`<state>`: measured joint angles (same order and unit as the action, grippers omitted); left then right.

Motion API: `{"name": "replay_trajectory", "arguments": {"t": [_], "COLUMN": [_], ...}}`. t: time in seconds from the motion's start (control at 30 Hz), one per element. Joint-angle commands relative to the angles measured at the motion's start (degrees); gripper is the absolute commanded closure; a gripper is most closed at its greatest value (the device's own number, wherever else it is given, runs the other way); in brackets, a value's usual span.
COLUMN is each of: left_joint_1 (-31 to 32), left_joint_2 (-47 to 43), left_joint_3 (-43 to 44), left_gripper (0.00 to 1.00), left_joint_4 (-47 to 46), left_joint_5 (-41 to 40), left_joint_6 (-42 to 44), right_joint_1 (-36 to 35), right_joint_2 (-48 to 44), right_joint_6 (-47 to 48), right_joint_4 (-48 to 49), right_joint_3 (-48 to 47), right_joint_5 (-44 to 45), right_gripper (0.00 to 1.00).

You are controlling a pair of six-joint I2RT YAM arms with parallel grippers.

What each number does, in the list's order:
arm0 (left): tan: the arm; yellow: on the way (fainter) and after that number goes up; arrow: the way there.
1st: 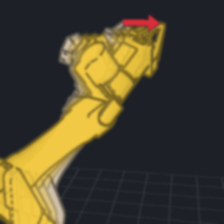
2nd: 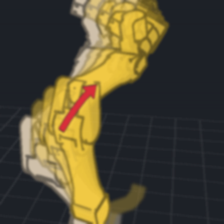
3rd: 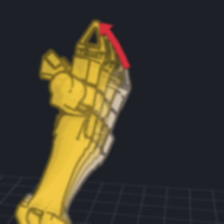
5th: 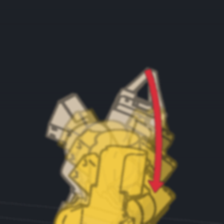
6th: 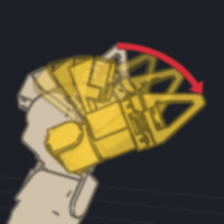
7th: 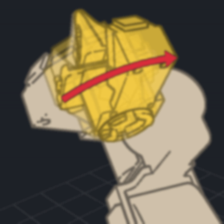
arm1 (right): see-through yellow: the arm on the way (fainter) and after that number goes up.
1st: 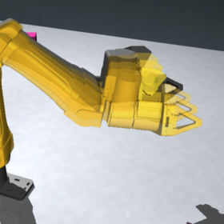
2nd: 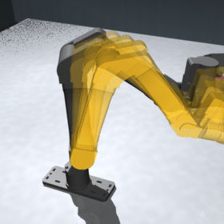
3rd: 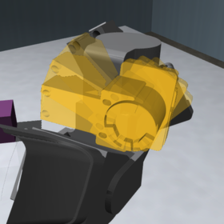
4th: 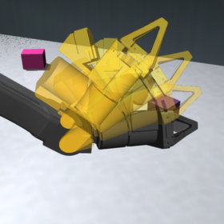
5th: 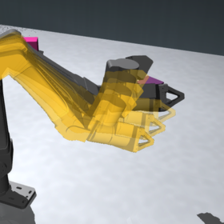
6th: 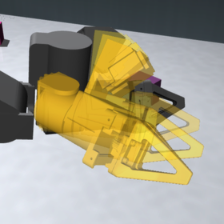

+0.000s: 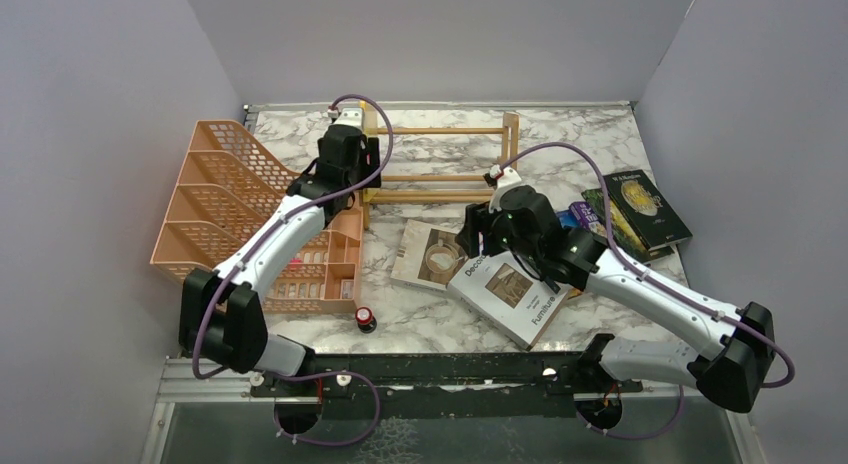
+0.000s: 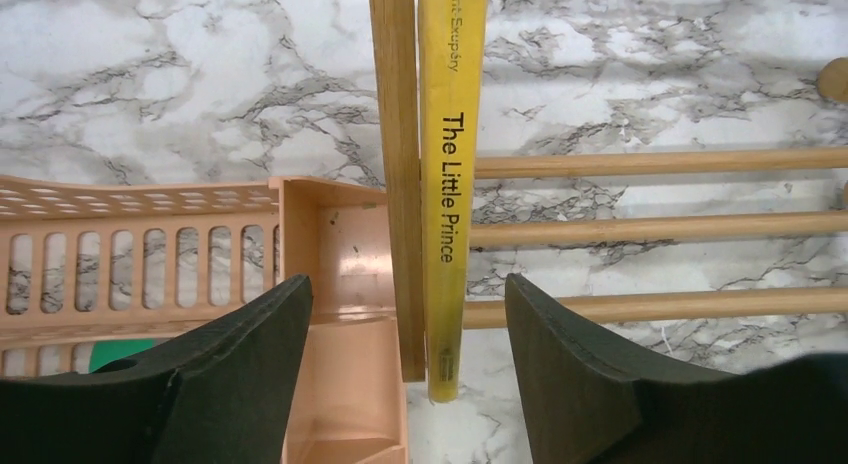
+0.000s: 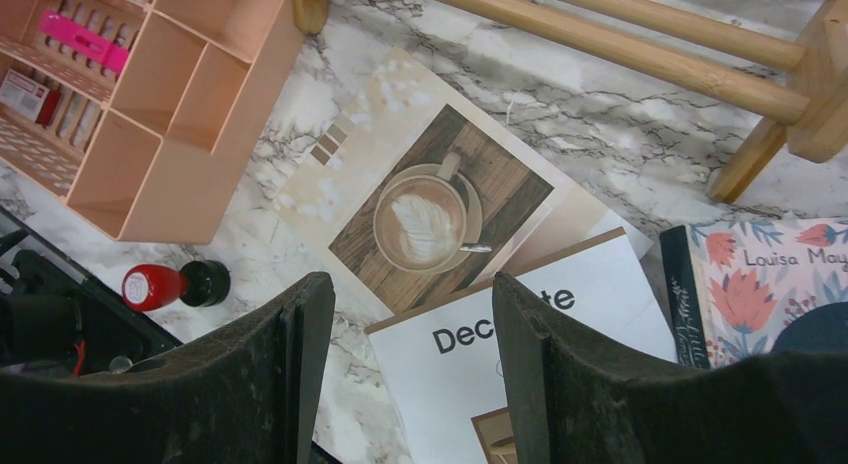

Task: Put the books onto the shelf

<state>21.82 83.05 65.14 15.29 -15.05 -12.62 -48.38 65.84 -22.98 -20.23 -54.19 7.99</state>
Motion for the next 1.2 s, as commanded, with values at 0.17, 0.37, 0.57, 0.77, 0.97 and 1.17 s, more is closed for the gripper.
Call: {"name": "replay_trajectory", "arguments": {"t": [0.17, 0.37, 0.57, 0.77, 0.97, 1.17], "left_joint_1": [0.06, 0.06, 0.06, 0.06, 0.06, 0.06], "left_joint_2": [-11.74, -18.89, -23.43, -26.99, -29.26, -35.84], "left_joint_3": [-1.28, -8.65, -15.03, -19.03, -19.86, -18.93], "left_gripper": [0.25, 0.22, 0.21, 0.19, 0.18, 0.17], "left_joint_4": [2.55, 2.27, 0.70, -1.51, -1.75, -0.14], "left_joint_5": [10.33, 20.11, 24.88, 25.46, 20.01, 8.80], "left_joint_6": [-6.49, -8.41, -11.07, -12.48, -12.16, -11.55], "right_joint_1": [-0.05, -0.05, -0.05, -0.17, -7.88, -18.98], "right_joint_2": [-1.37, 2.38, 7.38, 12.71, 15.69, 20.22], "right_joint_6": [4.87, 3.92, 2.45, -1.93, -1.96, -7.94], "right_joint_4": [-8.85, -15.88, -21.89, -32.82, -38.77, -44.97], "right_joint_3": [-2.74, -4.40, -8.03, -12.02, -15.54, -16.62], "right_joint_5": [12.24, 19.29, 24.21, 24.80, 24.73, 26.37], "right_gripper": [0.34, 0.26, 0.23, 0.25, 0.27, 0.25]}}
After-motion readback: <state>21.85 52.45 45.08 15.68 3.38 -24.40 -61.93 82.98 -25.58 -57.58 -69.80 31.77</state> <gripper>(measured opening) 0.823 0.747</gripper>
